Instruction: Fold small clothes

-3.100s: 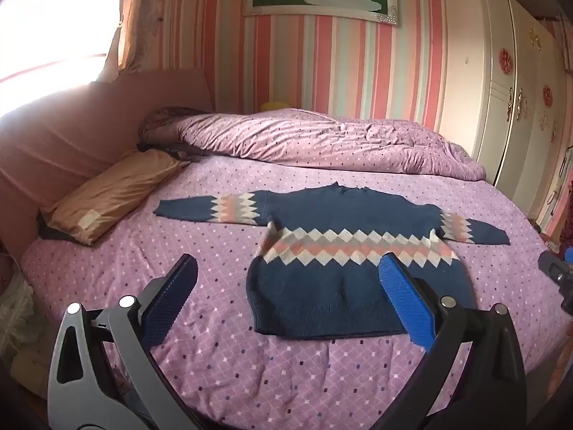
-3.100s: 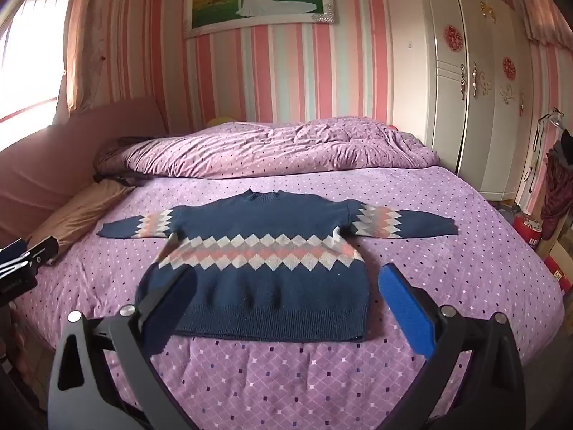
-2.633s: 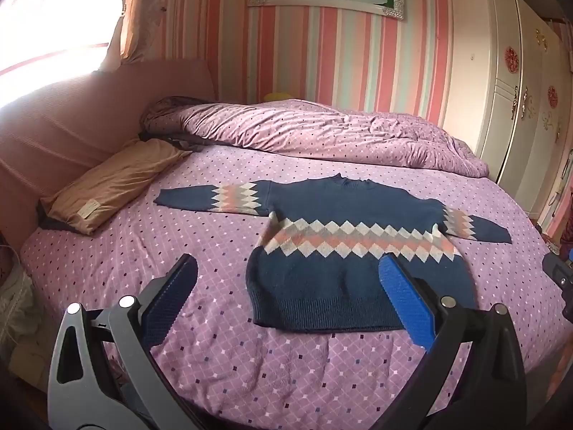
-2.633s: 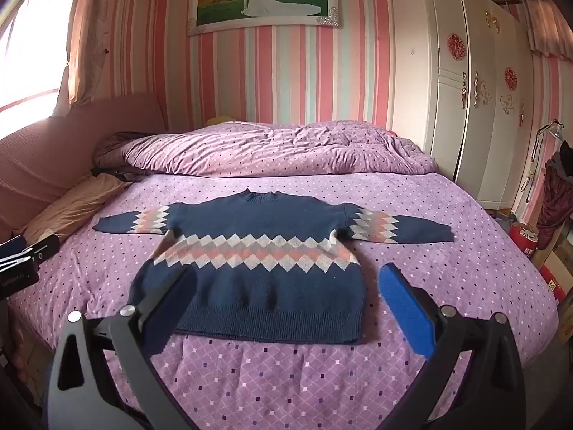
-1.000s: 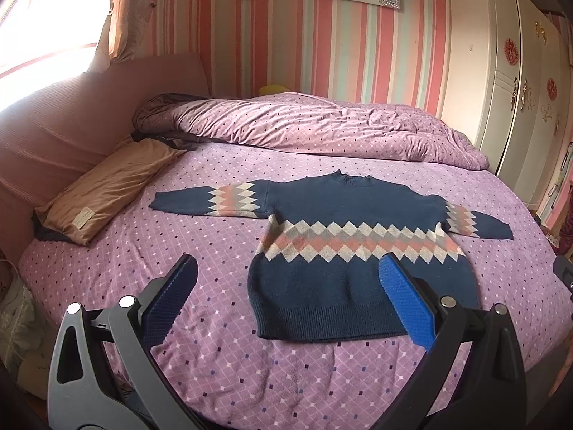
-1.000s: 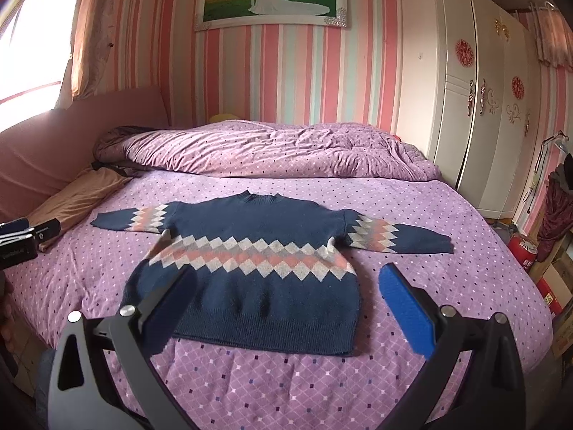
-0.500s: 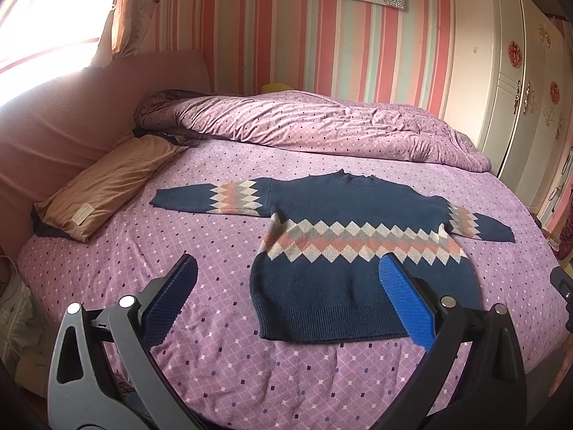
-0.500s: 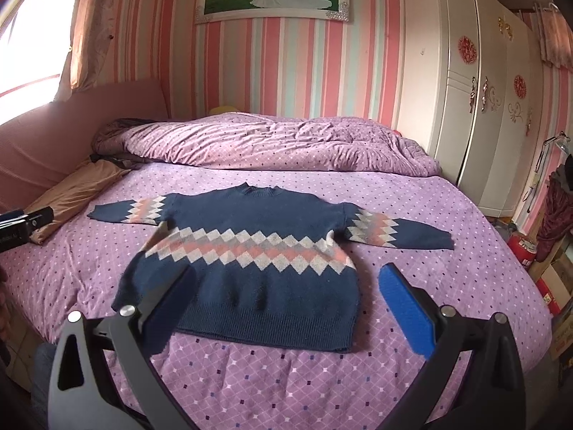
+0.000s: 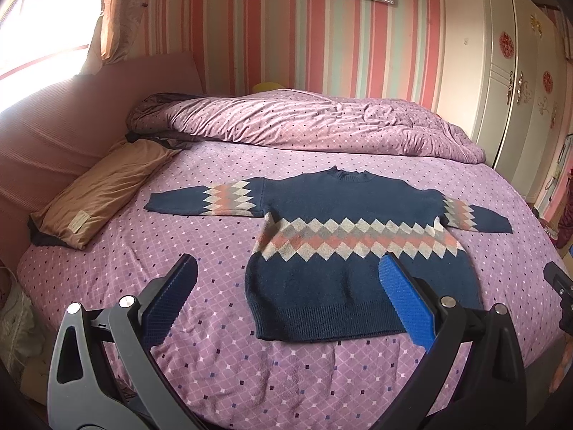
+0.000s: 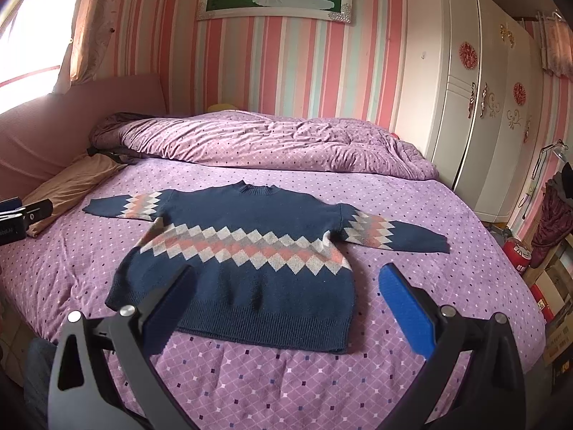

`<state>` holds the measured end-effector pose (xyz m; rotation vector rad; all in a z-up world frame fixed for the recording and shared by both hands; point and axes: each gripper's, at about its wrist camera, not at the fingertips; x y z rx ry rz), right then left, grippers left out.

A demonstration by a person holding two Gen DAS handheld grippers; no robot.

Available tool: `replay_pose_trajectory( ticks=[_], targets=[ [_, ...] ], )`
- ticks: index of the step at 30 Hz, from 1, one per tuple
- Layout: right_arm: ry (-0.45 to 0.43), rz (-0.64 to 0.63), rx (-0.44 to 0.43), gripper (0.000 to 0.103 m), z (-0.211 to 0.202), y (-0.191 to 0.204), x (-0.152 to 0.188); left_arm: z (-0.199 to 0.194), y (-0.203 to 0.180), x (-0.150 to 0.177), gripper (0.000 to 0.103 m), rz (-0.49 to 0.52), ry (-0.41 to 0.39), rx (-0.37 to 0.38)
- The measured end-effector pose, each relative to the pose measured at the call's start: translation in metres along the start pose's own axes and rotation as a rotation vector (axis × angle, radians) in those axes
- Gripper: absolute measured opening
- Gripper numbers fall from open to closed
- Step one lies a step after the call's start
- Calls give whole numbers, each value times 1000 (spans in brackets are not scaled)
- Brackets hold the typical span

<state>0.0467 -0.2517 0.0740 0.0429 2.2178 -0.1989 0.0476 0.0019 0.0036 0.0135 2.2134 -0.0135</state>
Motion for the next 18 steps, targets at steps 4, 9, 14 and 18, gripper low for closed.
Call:
replay_pose_trajectory(
  ticks=[4,9,14,18],
  targets=[
    [7,16,-9,102,4,-1,1,2,-3,-1,100,9,-3,9],
    [29,38,-39,102,13,-4,1,5,-1,-3,100,-6,-15,-1],
    [55,7,-68,102,21,-5,-3,9,0,2,100,-35,-38,-21],
    [62,-16,-94,102,24,-7,-10,14,-2,6,100,-36,-43,-37]
  ],
)
Point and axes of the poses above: each gripper's, at about its wrist camera, not at the fingertips, and z roughly the way its jaws point, y to its left, x to its underside, and after that the axes turned 2 degrees about y, right-handed
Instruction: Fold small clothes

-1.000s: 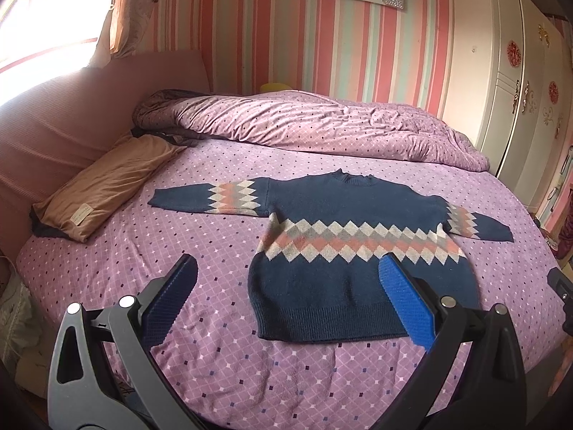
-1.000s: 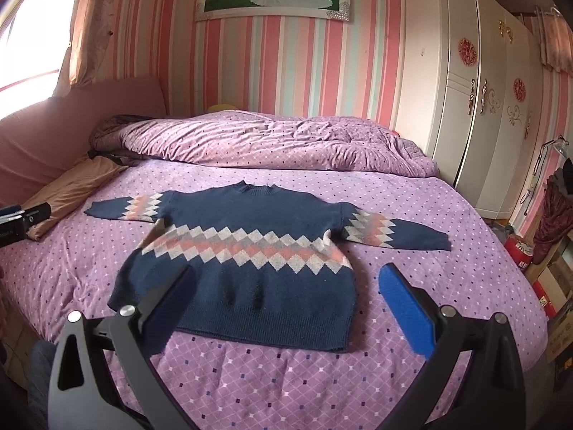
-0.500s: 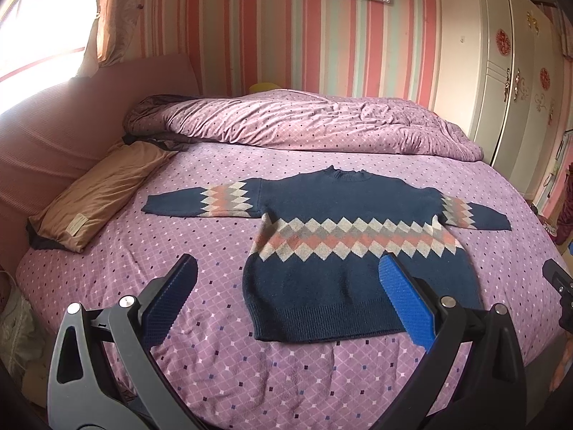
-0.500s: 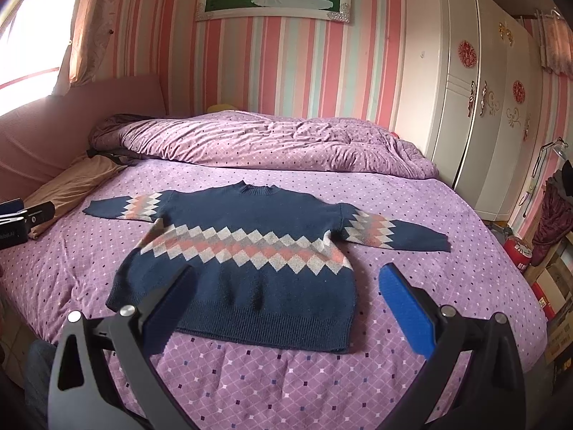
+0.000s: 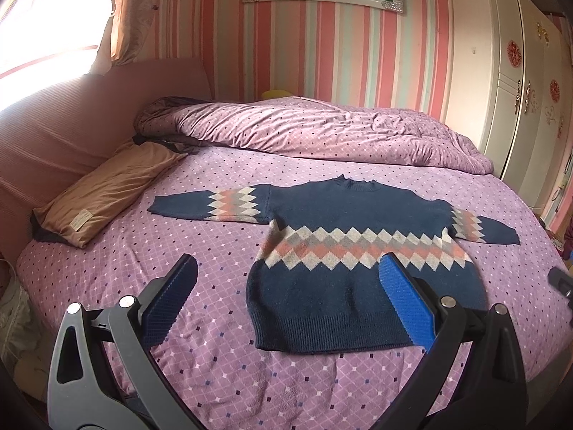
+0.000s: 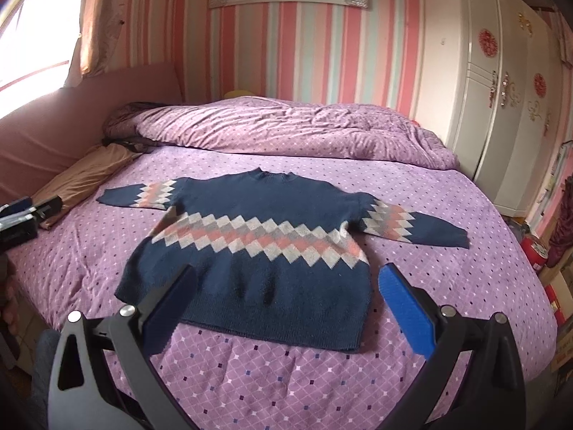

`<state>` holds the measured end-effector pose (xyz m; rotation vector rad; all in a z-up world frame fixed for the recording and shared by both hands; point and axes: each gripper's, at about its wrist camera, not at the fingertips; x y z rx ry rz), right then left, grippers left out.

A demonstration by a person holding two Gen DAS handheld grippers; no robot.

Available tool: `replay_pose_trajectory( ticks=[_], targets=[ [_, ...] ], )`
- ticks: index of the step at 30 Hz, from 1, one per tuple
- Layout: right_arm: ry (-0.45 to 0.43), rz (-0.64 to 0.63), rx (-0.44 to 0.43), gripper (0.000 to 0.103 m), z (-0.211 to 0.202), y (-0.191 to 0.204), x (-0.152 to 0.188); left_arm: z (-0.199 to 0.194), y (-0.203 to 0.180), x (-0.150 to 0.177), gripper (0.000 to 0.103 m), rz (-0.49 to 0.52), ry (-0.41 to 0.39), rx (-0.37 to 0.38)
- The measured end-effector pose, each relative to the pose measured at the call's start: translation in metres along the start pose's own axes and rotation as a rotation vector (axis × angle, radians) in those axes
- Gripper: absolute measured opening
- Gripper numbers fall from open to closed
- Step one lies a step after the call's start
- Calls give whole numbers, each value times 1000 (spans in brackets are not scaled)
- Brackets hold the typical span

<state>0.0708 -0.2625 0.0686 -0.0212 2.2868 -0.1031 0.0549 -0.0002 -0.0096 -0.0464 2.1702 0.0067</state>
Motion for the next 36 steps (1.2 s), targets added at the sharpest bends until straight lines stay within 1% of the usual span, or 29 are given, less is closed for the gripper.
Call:
replay_pose_trajectory(
  ticks=[6,9,11,14,18,21,24,27,29,31,32,34,36],
  targets=[
    [-27,-15,-23,102,0,-7,-12,3,-3,5,100,1,-20,-13],
    [-35,-6,-30,102,5,-17,-18,4,-8,7,100,17,-21,-16],
    [-35,26,-20,102,12,-35,-23,6,-13,8,100,27,-17,-13],
    [-37,61,53,102,26,-74,-26,11,-19,9,100,43,-16,-17],
    [-31,54,183,102,53,-136,-28,25,-33,9,100,62,-20,-21],
    [-8,57,224,102,80,-181,-28,42,-45,9,100,71,-19,-16],
    [3,39,272,102,104,-214,-23,61,-61,9,100,91,-22,-24],
    [14,19,293,102,126,-236,-14,83,-75,9,100,93,-24,-25],
    [26,29,293,102,144,-256,-6,98,-82,9,100,73,-11,-20],
    [15,38,289,102,157,-272,2,113,-94,9,100,57,5,2],
    [16,37,293,102,166,-281,6,118,-99,9,100,61,3,8],
    [10,23,291,102,179,-294,13,130,-115,10,100,94,-12,-7],
    [18,15,287,102,196,-311,17,139,-127,10,100,105,-13,-19]
  ],
)
Point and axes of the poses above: each gripper's, at about its wrist camera, not at the fingertips, and z roughly the way its jaws point, y to its left, x to its underside, and after that the axes turned 2 degrees about y, right-handed
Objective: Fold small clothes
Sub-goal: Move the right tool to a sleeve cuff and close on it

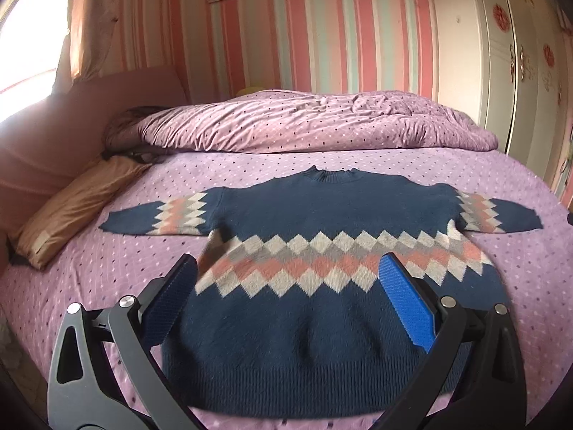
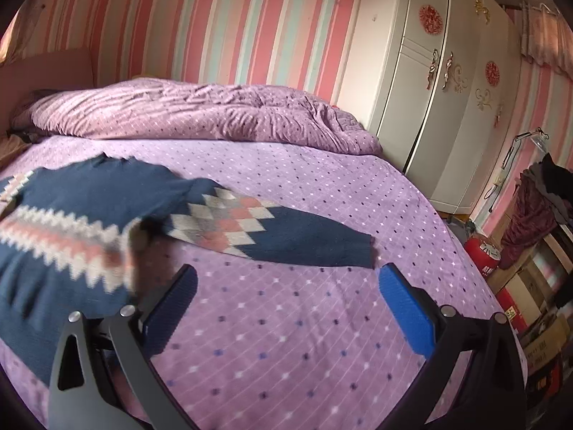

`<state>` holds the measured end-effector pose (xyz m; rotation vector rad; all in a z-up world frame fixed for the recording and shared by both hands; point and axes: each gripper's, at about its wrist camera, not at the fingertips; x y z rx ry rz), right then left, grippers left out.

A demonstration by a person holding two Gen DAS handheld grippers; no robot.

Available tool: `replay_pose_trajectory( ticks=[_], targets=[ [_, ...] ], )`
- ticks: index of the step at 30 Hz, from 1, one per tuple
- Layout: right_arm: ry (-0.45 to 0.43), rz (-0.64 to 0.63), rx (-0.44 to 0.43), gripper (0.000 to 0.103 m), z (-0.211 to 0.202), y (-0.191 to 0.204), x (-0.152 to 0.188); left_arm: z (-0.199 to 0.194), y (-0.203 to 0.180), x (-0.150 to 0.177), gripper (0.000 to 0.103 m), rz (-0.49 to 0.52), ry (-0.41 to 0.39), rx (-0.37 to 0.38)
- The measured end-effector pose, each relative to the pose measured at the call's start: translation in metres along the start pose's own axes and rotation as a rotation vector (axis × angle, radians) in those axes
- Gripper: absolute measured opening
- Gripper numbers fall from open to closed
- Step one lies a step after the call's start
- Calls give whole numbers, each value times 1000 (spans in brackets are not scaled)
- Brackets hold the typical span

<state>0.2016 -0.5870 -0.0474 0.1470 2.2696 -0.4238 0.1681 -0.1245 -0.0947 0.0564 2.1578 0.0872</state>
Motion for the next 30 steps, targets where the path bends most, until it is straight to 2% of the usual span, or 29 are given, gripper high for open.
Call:
replay_pose_trajectory(
  ticks=[3,5,7,11,15,20,22,24,25,30],
  targets=[
    [1,24,-13,101,28,-24,2,12,-12,1,100,-19,8,13],
    [13,60,-39,93,47,-39,4,20,-20,4,100,-16,6,16],
    [38,85,-30,90,73,-58,5,29,-27,7,100,1,15,11],
    [53,139,-49,90,111,-90,4,44,-33,17,100,8,41,3],
    [89,235,-108,90,152,-125,1,56,-34,22,100,11,61,-12],
    [131,292,-113,90,190,-145,1,68,-40,25,100,40,66,-29],
    [175,298,-113,89,207,-151,3,72,-44,25,100,50,67,-33],
    [220,319,-117,79,223,-156,6,73,-47,23,100,59,61,-33],
    [247,329,-118,70,233,-158,8,72,-48,23,100,65,56,-35],
    [325,338,-144,69,263,-160,19,70,-51,21,100,80,40,-47]
  ],
)
Point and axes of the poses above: each gripper's, at about its wrist camera, not at the fingertips, and z roughly the way its jaws point, y to its left, x to its underside, and after that the axes turned 2 degrees about y, right-handed
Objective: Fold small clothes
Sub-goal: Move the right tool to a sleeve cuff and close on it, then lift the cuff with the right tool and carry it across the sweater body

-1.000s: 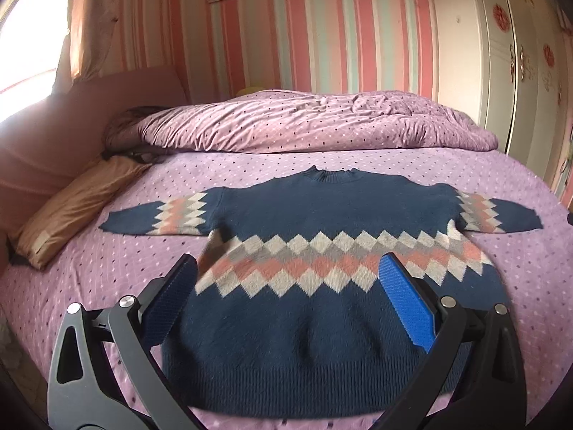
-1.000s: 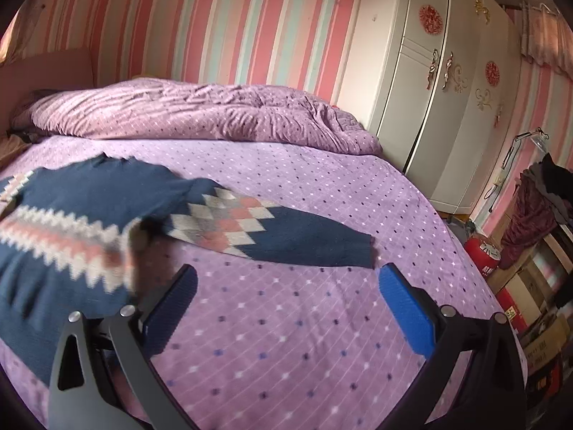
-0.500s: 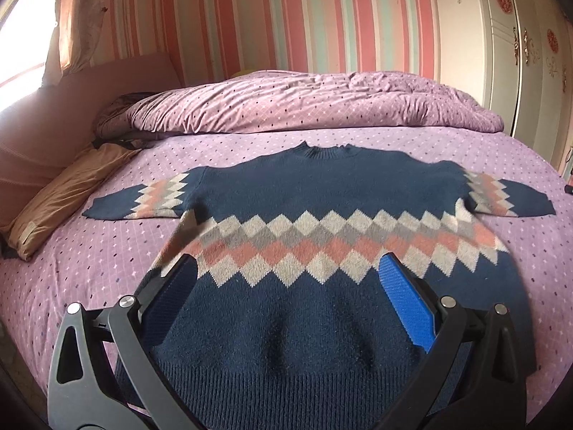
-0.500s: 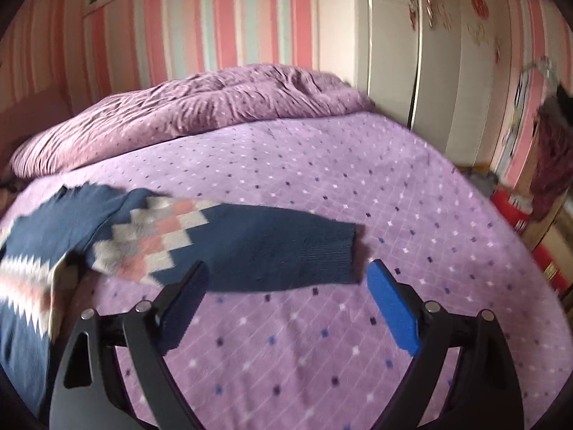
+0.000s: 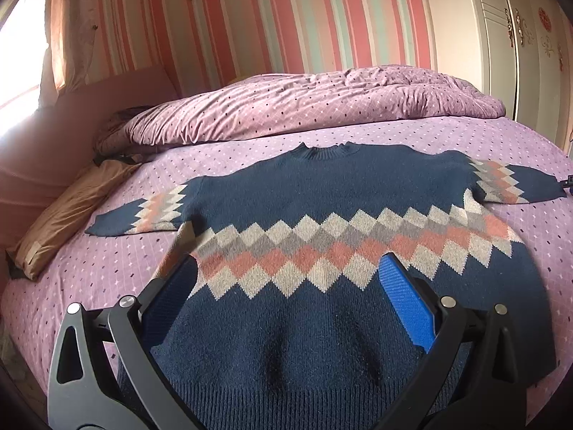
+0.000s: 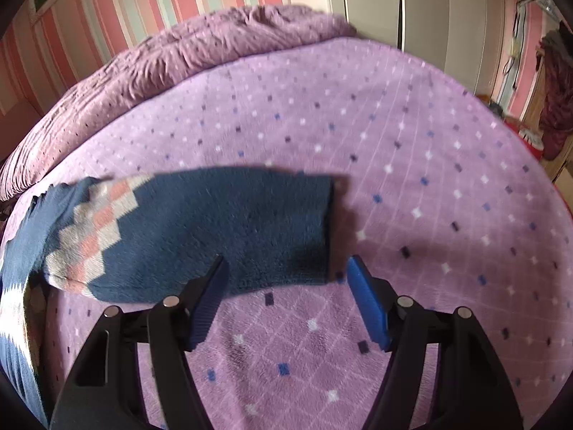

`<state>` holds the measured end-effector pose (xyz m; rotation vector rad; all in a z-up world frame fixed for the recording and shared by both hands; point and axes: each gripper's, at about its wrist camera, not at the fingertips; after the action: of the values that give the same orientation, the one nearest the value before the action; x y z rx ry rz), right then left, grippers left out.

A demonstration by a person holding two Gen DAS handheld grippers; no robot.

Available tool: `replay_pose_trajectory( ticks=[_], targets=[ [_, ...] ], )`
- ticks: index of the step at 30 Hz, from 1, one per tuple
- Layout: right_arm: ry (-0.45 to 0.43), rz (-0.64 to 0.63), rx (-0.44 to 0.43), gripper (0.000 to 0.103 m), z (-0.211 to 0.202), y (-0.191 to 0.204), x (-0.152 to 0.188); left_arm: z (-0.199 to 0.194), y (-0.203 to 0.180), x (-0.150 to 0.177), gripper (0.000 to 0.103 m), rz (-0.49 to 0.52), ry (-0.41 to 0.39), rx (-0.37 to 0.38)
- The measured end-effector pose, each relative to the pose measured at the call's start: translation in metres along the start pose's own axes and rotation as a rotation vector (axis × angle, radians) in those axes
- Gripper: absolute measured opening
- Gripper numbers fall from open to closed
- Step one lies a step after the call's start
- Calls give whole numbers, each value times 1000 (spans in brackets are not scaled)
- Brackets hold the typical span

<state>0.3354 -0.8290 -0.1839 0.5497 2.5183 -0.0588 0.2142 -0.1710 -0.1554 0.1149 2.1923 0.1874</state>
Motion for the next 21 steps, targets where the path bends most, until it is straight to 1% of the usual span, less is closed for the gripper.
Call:
replay_pose_trajectory(
  ticks=[1,3,6,10,13,15,16,17,18,19,20,21],
  targets=[
    [19,16,-7,69,7,-2,0,0,1,0,100,-1,2,0],
    [30,30,-7,69,12,-6,0,1,1,2,100,0,5,-3],
    [66,75,-34,69,23,-11,0,4,-1,2,100,7,8,-9],
    [72,114,-59,71,29,-15,-3,5,-5,1,100,10,-1,-12],
    [70,111,-55,71,32,-12,-3,5,-7,-1,100,7,-5,-11],
    [66,104,-57,67,33,-11,-4,5,-8,-1,100,9,-6,-11],
    [62,104,-59,53,33,-11,-4,5,-8,-1,100,10,-5,-11],
    [60,105,-67,43,33,-11,-4,5,-8,-1,100,11,-5,-10],
    [59,109,-62,42,32,-12,-5,5,-9,-1,100,12,-6,-10],
    [64,118,-75,38,33,-13,-5,4,-9,-1,100,12,-6,-11],
    [68,117,-86,28,33,-13,-6,4,-9,-1,100,11,-5,-10],
    [73,114,-102,24,34,-11,-6,4,-9,-1,100,11,-6,-9]
  ],
)
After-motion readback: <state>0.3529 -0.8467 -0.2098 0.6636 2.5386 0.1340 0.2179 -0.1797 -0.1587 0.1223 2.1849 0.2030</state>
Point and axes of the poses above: each gripper's, at about its wrist camera, not at the fingertips, and z roughly the way its jaws point, y to its left, x to its underside, and after that the axes turned 2 degrees about y, right-handed
